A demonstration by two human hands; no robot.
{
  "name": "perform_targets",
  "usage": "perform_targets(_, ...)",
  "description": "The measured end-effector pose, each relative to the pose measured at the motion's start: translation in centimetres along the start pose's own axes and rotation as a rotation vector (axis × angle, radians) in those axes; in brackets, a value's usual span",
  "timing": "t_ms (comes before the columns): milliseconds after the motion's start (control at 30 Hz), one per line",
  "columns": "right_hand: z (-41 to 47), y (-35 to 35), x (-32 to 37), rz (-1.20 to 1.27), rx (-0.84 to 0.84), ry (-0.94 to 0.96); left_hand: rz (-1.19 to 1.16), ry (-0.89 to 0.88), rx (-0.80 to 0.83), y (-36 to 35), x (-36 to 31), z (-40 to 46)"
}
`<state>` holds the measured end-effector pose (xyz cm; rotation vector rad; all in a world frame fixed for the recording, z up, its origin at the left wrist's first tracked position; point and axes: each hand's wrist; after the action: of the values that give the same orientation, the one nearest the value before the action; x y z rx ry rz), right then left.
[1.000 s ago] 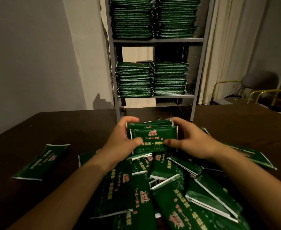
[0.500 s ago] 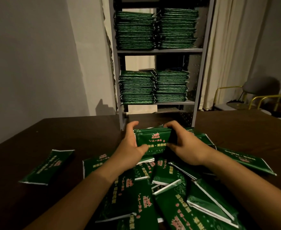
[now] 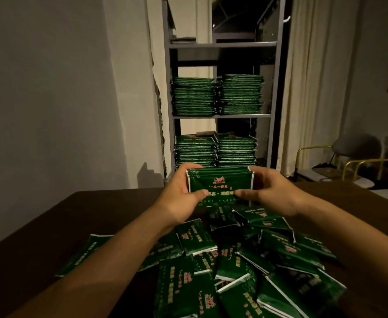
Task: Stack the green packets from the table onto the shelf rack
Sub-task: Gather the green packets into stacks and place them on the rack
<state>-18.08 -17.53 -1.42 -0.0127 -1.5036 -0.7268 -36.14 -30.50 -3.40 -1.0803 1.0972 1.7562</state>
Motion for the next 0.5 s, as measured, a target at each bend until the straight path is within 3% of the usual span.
perform_targets(100,-0.2,0.1,1.3,0.01,-0.015,-0.027,0.057,-0.03,0.007,0.7,-1.8,-0.4)
perform_targets(267,-1.1,1.2,5.0,-0.199,-0.004,0.05,0.176,-0.047,-0.019,2.2,-5.3,-0.4)
perform_targets(500,-0.9,2.9,8.1,-0.128,0.036,0.077,0.321,0.012,0.062,4.0,-9.6,0.1)
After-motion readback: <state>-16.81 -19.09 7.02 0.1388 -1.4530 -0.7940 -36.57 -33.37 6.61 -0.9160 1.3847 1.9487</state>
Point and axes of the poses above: each hand's wrist, its own z-axis towards the middle knuckle, its own y-axis out of the back of the hand, x = y × z, and after that the axes turned 13 degrees about x, right-handed
